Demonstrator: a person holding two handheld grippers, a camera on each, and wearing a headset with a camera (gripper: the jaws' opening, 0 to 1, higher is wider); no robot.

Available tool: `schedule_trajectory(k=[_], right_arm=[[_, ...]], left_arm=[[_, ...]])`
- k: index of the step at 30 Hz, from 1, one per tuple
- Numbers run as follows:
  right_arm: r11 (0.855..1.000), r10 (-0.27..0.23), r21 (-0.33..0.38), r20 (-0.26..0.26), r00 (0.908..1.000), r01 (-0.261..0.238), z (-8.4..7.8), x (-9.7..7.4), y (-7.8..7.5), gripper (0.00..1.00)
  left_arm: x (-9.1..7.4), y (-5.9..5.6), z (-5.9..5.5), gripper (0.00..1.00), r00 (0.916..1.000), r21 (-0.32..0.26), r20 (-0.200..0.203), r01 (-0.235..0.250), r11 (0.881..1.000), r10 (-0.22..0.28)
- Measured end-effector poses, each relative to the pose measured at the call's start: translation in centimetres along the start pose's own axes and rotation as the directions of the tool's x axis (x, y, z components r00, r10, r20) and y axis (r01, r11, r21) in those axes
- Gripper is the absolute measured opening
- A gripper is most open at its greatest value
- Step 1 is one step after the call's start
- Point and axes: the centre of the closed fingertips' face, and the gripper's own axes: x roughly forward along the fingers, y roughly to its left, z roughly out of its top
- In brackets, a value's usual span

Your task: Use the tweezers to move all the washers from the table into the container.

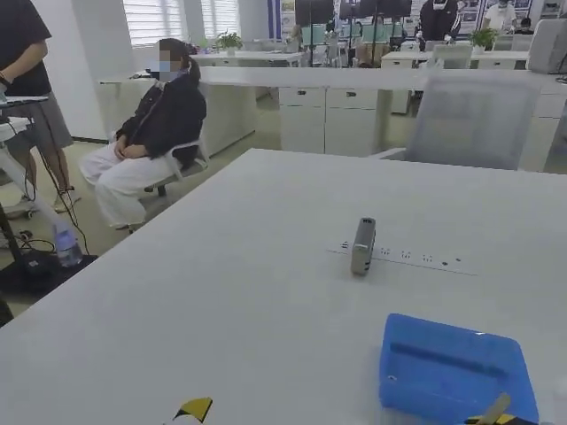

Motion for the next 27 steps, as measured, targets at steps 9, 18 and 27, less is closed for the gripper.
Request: schedule_trajectory(k=[9, 18, 27], right_arm=[[1.0, -0.015, 0.018, -0.011, 0.9998, 0.015, -0.93, 0.41, -0.12, 0.03], [1.0, -0.027, 0.007, 0.016, 0.9995, 0.027, -0.7, 0.42, -0.26, 0.02], [0.999, -0.029, 0.032, 0.02, 0.9994, 0.029, -0.53, 0.39, -0.21, 0.03]], left_arm=[[-0.06, 0.21, -0.07, 0.82, 0.9999, -0.006, -0.003, -0.014, 1.0, 0.014], [-0.09, 0.16, -0.08, 0.82, 0.9999, 0.001, -0.004, -0.016, 1.0, 0.016], [-0.12, 0.26, -0.06, 0.82, 0.9998, 0.006, -0.003, -0.021, 1.0, 0.021]])
